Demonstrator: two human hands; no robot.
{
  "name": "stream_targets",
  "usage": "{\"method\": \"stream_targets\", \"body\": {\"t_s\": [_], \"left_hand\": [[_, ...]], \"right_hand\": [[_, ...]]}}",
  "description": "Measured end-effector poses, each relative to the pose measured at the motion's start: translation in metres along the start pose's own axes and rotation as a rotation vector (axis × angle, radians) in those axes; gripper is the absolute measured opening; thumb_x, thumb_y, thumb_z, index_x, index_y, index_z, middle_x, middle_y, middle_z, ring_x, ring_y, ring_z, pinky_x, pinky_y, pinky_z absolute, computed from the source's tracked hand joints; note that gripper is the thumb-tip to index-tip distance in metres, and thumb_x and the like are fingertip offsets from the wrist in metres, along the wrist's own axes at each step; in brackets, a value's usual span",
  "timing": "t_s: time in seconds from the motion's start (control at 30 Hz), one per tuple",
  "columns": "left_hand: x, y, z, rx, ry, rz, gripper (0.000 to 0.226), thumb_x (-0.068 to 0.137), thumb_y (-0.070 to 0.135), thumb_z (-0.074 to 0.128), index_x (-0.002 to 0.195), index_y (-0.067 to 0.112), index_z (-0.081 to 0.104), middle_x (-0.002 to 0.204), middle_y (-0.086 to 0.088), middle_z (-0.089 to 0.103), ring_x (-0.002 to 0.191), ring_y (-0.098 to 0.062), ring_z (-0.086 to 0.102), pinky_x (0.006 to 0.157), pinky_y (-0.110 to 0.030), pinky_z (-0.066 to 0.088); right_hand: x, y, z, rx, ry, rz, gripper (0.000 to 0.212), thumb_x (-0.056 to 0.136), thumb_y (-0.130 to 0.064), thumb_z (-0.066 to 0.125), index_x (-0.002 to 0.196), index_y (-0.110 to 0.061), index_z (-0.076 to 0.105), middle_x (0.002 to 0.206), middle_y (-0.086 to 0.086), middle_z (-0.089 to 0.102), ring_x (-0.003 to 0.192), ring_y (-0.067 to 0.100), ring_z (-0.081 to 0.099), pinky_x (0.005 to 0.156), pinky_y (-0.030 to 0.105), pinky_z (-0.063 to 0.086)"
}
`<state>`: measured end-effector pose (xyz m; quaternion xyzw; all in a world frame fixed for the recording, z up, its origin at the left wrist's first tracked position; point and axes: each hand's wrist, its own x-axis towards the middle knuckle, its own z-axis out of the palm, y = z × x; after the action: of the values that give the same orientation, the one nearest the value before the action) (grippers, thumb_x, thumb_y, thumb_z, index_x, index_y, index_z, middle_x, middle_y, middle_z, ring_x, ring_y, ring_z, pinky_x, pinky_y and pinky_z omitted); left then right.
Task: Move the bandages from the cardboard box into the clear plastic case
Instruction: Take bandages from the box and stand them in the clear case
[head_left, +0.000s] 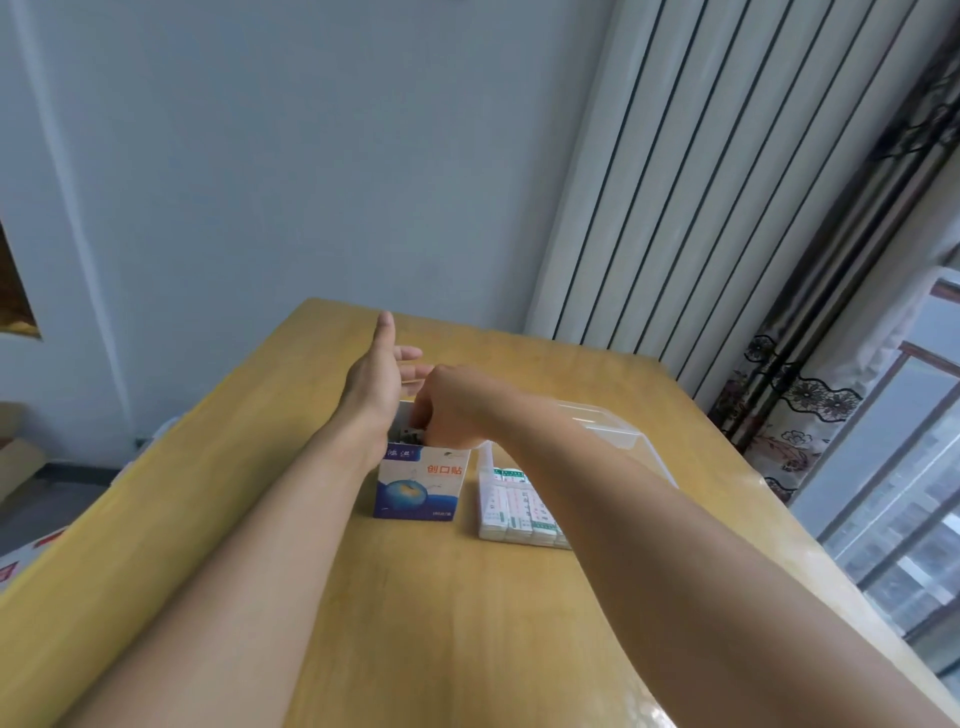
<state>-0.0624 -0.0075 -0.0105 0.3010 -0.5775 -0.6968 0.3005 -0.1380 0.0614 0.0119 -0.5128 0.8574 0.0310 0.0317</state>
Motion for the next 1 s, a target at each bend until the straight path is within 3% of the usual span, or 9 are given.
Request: {"method": "stream_targets", "body": {"t_s": [0.1,0.2,0.33,0.47,0.63,0.73,0.83,0.93,1.0], "left_hand": [[-0.001,-0.001,-0.005,0.006,-0.043,-0.032,0.070,0.101,0.070,0.023,0.122,0.016,0.062,0.108,-0.005,0.069,0.102,-0.021,0.064,0.076,-0.036,0.046],[-0.004,-0.010,-0.014,0.085,-0.061,-0.029,0.069,0.100,0.071,0.021,0.121,0.020,0.062,0.108,-0.005,0.070,0.103,-0.018,0.062,0.078,-0.035,0.043],[-0.007,-0.029,-0.019,0.170,-0.041,-0.025,0.068,0.100,0.071,0.019,0.111,0.022,0.065,0.094,-0.007,0.077,0.090,-0.023,0.072,0.071,-0.034,0.047],[-0.012,-0.031,-0.019,0.198,0.000,-0.022,0.074,0.100,0.071,0.020,0.103,0.015,0.068,0.086,-0.007,0.078,0.087,-0.026,0.073,0.077,-0.037,0.051],[-0.020,-0.029,-0.034,0.291,0.006,-0.020,0.073,0.100,0.071,0.019,0.101,0.019,0.069,0.087,-0.004,0.077,0.088,-0.022,0.071,0.070,-0.033,0.045],[-0.028,-0.023,-0.043,0.322,-0.075,-0.056,0.071,0.098,0.074,0.019,0.102,0.027,0.072,0.092,-0.002,0.078,0.094,-0.016,0.070,0.085,-0.031,0.043],[-0.032,-0.022,-0.048,0.364,-0.134,-0.078,0.075,0.098,0.074,0.019,0.108,0.023,0.073,0.106,-0.001,0.074,0.104,-0.012,0.061,0.103,-0.033,0.030],[-0.035,-0.013,-0.049,0.358,-0.104,-0.032,0.088,0.095,0.078,0.023,0.137,0.011,0.061,0.131,-0.010,0.067,0.126,-0.020,0.057,0.116,-0.040,0.031],[-0.033,-0.009,-0.050,0.346,-0.085,0.016,0.090,0.092,0.081,0.027,0.140,0.012,0.058,0.139,-0.008,0.062,0.130,-0.021,0.056,0.117,-0.043,0.034]], "right_hand": [[-0.001,-0.004,0.002,-0.003,0.050,0.046,0.020,0.091,-0.021,0.067,0.109,-0.012,0.062,0.081,0.000,0.061,0.068,0.015,0.055,0.057,0.027,0.047],[-0.004,-0.009,0.004,0.004,0.107,0.088,0.024,0.093,-0.022,0.066,0.112,-0.012,0.056,0.081,0.000,0.059,0.069,0.015,0.056,0.064,0.028,0.054],[-0.011,-0.010,0.000,0.141,0.140,0.087,0.023,0.093,-0.027,0.065,0.114,-0.020,0.071,0.096,0.000,0.071,0.080,0.019,0.067,0.067,0.033,0.062],[-0.023,-0.006,0.007,0.234,0.205,0.039,0.021,0.093,-0.024,0.066,0.110,-0.029,0.077,0.096,-0.002,0.073,0.081,0.020,0.068,0.064,0.036,0.062],[-0.035,-0.011,0.011,0.365,0.227,-0.033,0.020,0.092,-0.021,0.067,0.109,-0.025,0.078,0.095,-0.002,0.076,0.083,0.020,0.070,0.060,0.033,0.060],[-0.044,-0.010,0.004,0.449,0.276,-0.077,0.018,0.092,-0.020,0.069,0.108,-0.019,0.078,0.094,0.000,0.077,0.081,0.017,0.068,0.056,0.023,0.052],[-0.054,-0.004,-0.001,0.594,0.355,-0.082,0.017,0.093,-0.023,0.072,0.106,-0.014,0.077,0.096,0.000,0.076,0.079,0.012,0.069,0.050,0.011,0.046],[-0.058,0.000,0.001,0.739,0.427,-0.071,0.012,0.092,-0.023,0.072,0.102,-0.015,0.073,0.095,0.001,0.076,0.083,0.015,0.073,0.058,0.026,0.060],[-0.058,0.001,0.003,0.776,0.447,-0.072,0.010,0.092,-0.023,0.073,0.099,-0.017,0.071,0.096,0.002,0.076,0.086,0.016,0.073,0.064,0.032,0.062]]}}
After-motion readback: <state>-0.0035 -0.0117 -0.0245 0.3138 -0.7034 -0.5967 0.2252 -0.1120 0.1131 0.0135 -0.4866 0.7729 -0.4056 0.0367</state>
